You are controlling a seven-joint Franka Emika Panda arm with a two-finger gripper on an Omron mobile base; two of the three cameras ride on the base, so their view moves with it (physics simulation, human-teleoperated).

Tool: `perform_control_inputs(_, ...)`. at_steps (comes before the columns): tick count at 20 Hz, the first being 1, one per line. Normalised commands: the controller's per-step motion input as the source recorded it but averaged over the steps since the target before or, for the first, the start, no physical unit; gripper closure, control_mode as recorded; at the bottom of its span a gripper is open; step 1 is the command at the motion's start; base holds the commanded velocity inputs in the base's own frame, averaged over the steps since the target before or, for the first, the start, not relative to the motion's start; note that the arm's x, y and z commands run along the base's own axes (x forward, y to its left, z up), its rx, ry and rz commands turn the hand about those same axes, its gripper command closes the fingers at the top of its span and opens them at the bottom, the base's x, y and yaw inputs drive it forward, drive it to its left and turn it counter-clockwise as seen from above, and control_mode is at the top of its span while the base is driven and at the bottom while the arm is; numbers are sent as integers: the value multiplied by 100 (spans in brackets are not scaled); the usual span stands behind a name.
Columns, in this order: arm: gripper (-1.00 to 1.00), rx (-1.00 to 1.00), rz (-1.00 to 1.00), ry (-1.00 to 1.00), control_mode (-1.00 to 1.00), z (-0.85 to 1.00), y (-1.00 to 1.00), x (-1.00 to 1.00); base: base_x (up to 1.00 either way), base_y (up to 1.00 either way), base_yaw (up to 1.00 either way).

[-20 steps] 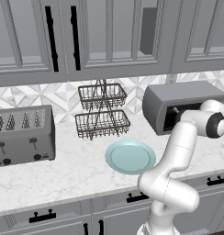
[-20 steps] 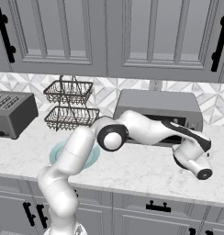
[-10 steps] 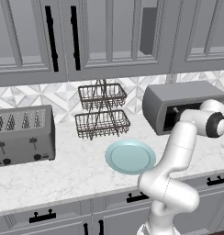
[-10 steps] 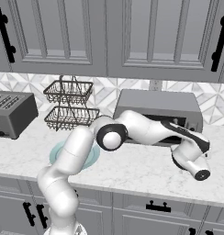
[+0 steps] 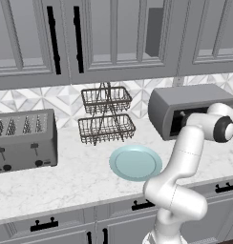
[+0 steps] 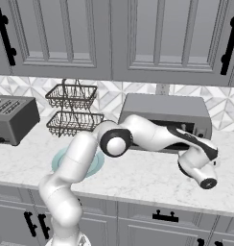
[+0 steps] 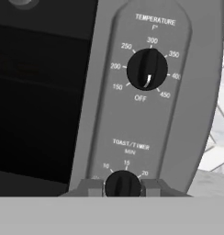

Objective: Pick up the kebab skewer and baguette bread, and place them inside the toaster oven. Close the toaster oven door and start by setting the timer.

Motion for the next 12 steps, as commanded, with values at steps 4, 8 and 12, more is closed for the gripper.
perform_control_inputs(4, 100, 14, -6, 0, -100, 28, 0, 21, 0, 0, 0)
perform_control_inputs(8, 100, 11, -4, -1, -100, 27, 0, 19, 0, 0, 0)
perform_control_inputs(12, 100, 9, -5, -5, -100, 22, -1, 11, 0, 0, 0)
